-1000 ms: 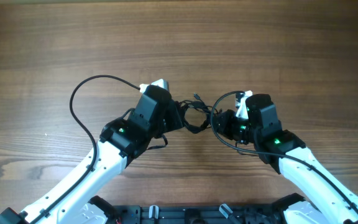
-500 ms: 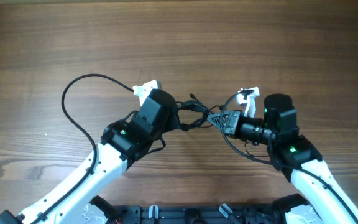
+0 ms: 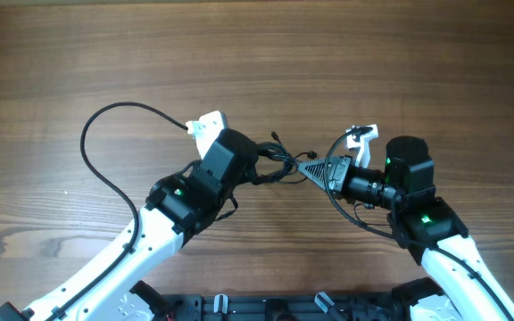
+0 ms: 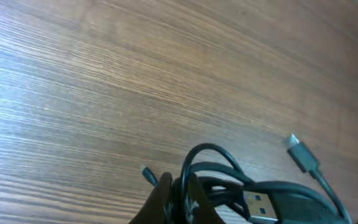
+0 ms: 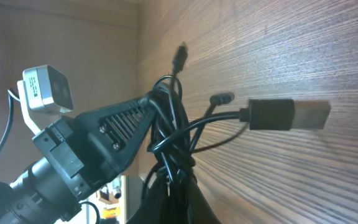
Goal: Untangle cables
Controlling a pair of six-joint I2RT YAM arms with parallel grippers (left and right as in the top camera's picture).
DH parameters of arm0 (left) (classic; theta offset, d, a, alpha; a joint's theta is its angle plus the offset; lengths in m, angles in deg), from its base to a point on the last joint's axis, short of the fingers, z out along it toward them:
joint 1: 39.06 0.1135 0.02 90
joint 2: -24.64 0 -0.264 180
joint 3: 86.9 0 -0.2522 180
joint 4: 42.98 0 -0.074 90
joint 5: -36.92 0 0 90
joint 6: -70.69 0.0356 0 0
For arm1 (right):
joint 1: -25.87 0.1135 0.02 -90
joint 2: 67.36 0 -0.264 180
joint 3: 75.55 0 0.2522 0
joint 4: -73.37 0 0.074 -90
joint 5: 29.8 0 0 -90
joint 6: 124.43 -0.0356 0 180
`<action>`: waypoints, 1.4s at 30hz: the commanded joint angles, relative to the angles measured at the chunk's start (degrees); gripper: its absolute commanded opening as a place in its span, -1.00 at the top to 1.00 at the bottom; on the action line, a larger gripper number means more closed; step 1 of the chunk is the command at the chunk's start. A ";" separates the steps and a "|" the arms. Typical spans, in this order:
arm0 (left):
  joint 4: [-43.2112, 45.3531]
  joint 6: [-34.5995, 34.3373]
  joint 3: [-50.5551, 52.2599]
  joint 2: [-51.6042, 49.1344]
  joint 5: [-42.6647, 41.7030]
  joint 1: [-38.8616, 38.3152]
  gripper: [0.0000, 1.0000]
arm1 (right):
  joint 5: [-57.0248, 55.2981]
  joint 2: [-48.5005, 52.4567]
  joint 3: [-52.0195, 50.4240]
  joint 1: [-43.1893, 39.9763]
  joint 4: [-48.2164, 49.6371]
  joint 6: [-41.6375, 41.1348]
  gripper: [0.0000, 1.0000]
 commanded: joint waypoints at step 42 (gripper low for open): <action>7.43 -0.17 1.16 -16.59 -21.27 11.65 -0.56 | -23.67 8.44 0.22 -2.43 -18.08 12.57 -0.68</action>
